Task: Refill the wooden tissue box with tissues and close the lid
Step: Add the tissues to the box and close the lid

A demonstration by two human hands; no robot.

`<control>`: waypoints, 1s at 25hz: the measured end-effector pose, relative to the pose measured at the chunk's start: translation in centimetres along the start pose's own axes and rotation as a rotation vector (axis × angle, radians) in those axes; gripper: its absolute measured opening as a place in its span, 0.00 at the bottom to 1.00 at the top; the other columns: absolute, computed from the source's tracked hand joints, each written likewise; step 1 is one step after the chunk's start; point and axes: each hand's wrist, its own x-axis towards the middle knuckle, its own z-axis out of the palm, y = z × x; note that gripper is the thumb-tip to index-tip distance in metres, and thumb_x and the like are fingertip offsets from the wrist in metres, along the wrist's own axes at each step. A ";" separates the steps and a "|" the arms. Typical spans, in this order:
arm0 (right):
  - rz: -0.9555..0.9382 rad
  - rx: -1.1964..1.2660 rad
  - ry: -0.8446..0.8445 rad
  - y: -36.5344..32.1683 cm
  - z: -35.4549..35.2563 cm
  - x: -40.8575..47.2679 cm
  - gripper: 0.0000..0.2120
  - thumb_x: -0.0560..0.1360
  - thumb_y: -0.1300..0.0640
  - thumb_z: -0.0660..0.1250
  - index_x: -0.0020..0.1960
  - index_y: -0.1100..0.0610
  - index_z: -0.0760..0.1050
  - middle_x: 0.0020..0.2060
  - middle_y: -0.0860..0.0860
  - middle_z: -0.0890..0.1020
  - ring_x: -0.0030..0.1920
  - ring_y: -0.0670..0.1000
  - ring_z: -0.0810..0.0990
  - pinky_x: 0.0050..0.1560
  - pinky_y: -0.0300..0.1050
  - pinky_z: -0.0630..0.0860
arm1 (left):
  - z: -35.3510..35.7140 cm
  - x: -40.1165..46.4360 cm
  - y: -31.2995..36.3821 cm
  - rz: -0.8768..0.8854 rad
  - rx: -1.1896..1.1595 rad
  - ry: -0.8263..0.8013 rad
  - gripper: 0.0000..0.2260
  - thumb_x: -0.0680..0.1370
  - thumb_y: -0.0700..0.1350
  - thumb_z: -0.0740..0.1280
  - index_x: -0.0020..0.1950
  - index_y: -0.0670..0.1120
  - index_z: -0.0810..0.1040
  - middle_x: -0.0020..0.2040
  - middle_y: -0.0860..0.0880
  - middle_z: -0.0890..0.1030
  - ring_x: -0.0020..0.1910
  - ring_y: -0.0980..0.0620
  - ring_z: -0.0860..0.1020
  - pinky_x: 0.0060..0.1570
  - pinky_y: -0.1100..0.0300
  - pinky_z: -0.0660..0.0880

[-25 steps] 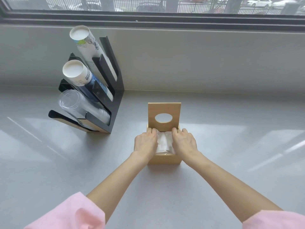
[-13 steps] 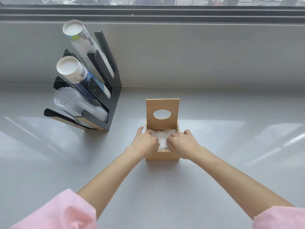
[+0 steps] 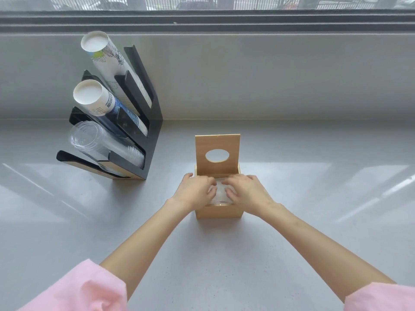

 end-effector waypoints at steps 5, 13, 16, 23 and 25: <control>-0.029 0.128 0.462 0.8 -3.1 0.6 0.09 0.74 0.62 0.64 0.53 0.59 0.77 0.56 0.55 0.79 0.56 0.58 0.76 0.54 0.51 0.71 | -2.5 -0.2 -0.5 0.011 -0.159 0.470 0.11 0.78 0.42 0.59 0.58 0.44 0.76 0.54 0.47 0.80 0.55 0.46 0.75 0.47 0.54 0.71; 0.028 0.095 0.357 0.6 -5.7 4.2 0.26 0.76 0.58 0.64 0.72 0.57 0.61 0.72 0.53 0.65 0.71 0.53 0.63 0.68 0.47 0.61 | -5.3 3.0 -1.3 -0.065 -0.027 0.486 0.22 0.77 0.45 0.63 0.70 0.44 0.65 0.69 0.46 0.69 0.68 0.45 0.64 0.62 0.53 0.61; 0.034 0.098 0.304 0.5 -5.8 5.3 0.23 0.77 0.59 0.61 0.71 0.57 0.63 0.69 0.52 0.70 0.69 0.53 0.67 0.65 0.45 0.63 | -5.5 4.2 -1.3 -0.080 0.014 0.414 0.19 0.79 0.45 0.58 0.70 0.47 0.66 0.67 0.48 0.72 0.66 0.48 0.67 0.62 0.56 0.59; 0.082 0.221 0.287 0.8 -6.2 6.1 0.16 0.77 0.61 0.58 0.64 0.56 0.73 0.59 0.54 0.78 0.58 0.57 0.75 0.57 0.50 0.72 | -6.6 4.6 -1.1 -0.108 -0.046 0.386 0.13 0.79 0.43 0.57 0.62 0.48 0.75 0.56 0.46 0.80 0.56 0.44 0.75 0.55 0.55 0.65; 0.079 0.250 0.314 0.6 -6.1 5.6 0.16 0.77 0.62 0.60 0.63 0.57 0.74 0.57 0.54 0.80 0.56 0.57 0.76 0.56 0.49 0.73 | -6.7 4.1 -1.0 -0.115 -0.068 0.397 0.13 0.79 0.43 0.58 0.60 0.47 0.77 0.56 0.46 0.81 0.56 0.43 0.76 0.53 0.55 0.66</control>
